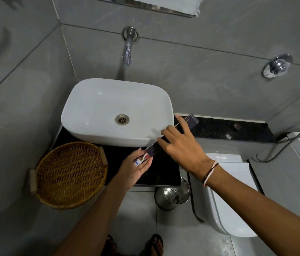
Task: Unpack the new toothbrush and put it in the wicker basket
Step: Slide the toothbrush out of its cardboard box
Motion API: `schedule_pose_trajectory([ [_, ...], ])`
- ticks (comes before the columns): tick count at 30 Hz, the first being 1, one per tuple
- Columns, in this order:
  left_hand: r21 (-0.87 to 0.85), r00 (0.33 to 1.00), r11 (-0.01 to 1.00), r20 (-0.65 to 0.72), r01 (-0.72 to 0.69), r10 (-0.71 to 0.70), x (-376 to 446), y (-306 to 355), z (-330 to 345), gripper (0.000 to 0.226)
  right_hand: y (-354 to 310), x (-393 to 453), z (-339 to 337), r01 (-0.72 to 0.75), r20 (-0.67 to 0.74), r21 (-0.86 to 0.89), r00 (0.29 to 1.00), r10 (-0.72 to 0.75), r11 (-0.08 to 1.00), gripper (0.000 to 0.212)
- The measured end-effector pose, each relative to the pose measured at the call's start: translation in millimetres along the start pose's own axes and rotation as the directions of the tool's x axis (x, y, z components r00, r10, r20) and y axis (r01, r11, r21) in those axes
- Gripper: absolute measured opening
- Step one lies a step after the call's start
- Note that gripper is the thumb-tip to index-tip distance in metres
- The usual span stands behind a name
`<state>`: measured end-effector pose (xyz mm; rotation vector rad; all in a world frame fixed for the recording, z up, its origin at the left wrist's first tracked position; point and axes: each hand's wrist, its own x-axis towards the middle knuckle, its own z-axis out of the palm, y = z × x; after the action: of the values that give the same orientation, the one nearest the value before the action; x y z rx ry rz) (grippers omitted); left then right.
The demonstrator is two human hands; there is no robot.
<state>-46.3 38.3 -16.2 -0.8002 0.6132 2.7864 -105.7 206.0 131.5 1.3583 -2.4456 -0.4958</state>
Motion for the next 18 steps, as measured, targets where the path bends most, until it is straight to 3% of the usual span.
schedule_pose_trajectory([
  [8,0.004,0.997,1.000,0.069,-0.015,0.015,3.0,8.6,-13.1,0.039,4.1,-0.9,-7.1,-0.035,-0.006,0.050,0.999,0.035,0.998,0.034],
  [13,0.072,1.000,0.997,0.010,-0.006,0.006,1.2,10.2,-21.7,0.018,7.8,-6.2,-7.3,-0.086,-0.022,0.077,0.996,0.088,0.993,0.039],
  [18,0.174,0.998,0.983,-0.024,-0.057,0.062,-1.5,10.9,-34.8,0.016,12.0,-12.4,-2.4,-0.147,-0.010,0.104,0.989,0.149,0.984,0.048],
])
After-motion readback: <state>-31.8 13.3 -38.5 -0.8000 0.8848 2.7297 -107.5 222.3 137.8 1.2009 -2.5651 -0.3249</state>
